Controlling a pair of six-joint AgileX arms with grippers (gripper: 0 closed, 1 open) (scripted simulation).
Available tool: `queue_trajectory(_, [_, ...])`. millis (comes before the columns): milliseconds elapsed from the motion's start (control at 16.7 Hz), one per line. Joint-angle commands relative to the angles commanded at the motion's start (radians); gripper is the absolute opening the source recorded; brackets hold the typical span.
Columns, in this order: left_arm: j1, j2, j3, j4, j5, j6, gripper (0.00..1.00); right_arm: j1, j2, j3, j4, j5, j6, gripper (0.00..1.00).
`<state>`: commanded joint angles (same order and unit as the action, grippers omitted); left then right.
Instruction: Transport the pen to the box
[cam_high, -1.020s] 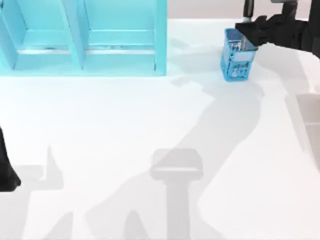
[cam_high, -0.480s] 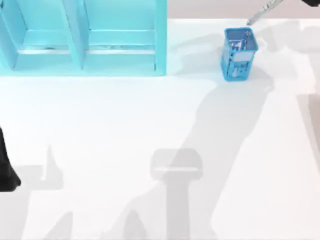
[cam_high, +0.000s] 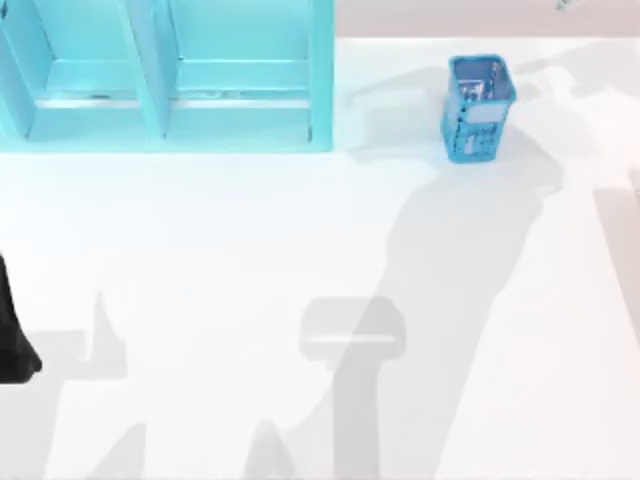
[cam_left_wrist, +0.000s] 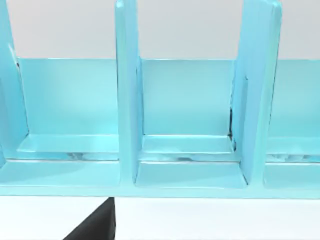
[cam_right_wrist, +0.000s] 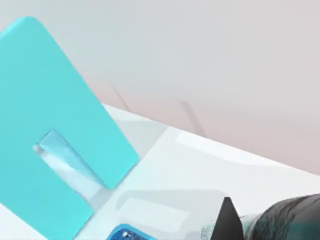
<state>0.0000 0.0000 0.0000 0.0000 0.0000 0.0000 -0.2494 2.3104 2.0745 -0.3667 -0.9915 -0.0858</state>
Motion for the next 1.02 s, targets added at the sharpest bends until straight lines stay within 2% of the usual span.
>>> queue_trajectory(240, [0.000, 0.000, 0.000, 0.000, 0.000, 0.000, 1.00, 0.000, -0.001, -0.001, -0.008, 0.002, -0.009, 0.00])
queue_trajectory(420, [0.000, 0.000, 0.000, 0.000, 0.000, 0.000, 1.00, -0.041, -0.044, -0.017, -0.087, 0.016, -0.101, 0.00])
queue_trajectory(600, [0.000, 0.000, 0.000, 0.000, 0.000, 0.000, 1.00, -0.107, -0.135, -0.075, -0.240, 0.054, -0.283, 0.00])
queue_trajectory(1020, [0.000, 0.000, 0.000, 0.000, 0.000, 0.000, 1.00, -0.311, -0.432, -0.274, -0.697, 0.180, -0.851, 0.00])
